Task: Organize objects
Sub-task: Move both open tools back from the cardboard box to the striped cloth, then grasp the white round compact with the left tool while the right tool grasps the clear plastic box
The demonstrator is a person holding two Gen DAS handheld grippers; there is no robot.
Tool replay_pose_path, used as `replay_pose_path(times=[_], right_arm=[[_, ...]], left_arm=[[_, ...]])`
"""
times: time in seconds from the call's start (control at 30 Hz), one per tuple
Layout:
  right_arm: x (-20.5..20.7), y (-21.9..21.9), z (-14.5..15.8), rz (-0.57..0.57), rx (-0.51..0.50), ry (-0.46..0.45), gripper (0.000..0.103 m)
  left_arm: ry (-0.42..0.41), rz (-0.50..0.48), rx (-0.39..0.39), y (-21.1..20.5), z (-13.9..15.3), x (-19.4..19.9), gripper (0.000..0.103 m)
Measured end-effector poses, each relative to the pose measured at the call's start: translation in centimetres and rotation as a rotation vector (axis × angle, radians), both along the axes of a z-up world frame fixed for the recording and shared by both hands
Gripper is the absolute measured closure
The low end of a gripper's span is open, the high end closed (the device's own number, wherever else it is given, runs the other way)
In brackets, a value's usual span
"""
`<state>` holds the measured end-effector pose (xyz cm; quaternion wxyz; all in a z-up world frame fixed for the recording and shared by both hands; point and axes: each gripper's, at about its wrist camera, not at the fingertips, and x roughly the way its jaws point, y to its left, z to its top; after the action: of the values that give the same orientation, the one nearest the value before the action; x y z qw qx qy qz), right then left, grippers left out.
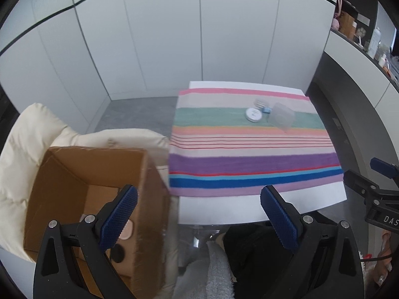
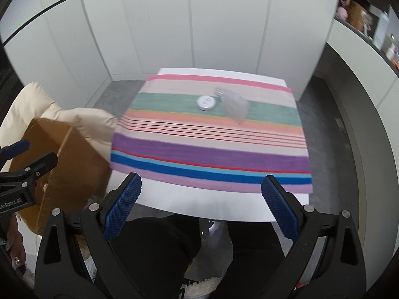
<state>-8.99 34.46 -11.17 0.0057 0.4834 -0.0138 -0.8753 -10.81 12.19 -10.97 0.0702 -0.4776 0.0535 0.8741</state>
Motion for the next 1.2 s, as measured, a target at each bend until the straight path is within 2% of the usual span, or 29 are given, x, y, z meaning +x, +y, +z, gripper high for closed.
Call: replay_pose_path(times=[0.2,0.47,0.6,0.77,0.93,1.1,1.2], right_arm=[[0.5,3.6,-0.5,-0.056,0.000,-0.007,0.005],[0.0,6.9,-1.3,-0.104,-0.008,-0.014,0.005],[-1.3,7.9,-2.9,-0.108,-0.010,-0.034,0.005],[-4.0,9.4,-5.8,-0.112,-0.032,-0.057,0.005],[-8.2,11.3,-9.2,-0.159,-0.086,-0.086,0.005],[-13.3,12.5,-12.4,-0.317,-0.238,-0.077,0.005],[-17.0,12.0,-14.5,-0.408,-0.271,-0.067,0.005]], left_arm=[[-0.022,-0.001,0.017,1.7,-0.4,-2.0,0.003],[-0.051,-0.010,-0.015,4.8,-1.9,-6.5,0.003],[-0.039,-0.045,-0.071,7.3,-3.3,-9.1,0.003],[-0.082,-0.092,-0.097,10.3,-6.4,-12.8,0.003],[-0.096,-0.083,-0.123,12.5,-10.4,-17.8,0.003],[-0.097,0.024,-0.097,12.6,-15.6,-23.1,0.003],[-0.096,0.086,-0.097,12.2,-18.3,-25.6,0.003]])
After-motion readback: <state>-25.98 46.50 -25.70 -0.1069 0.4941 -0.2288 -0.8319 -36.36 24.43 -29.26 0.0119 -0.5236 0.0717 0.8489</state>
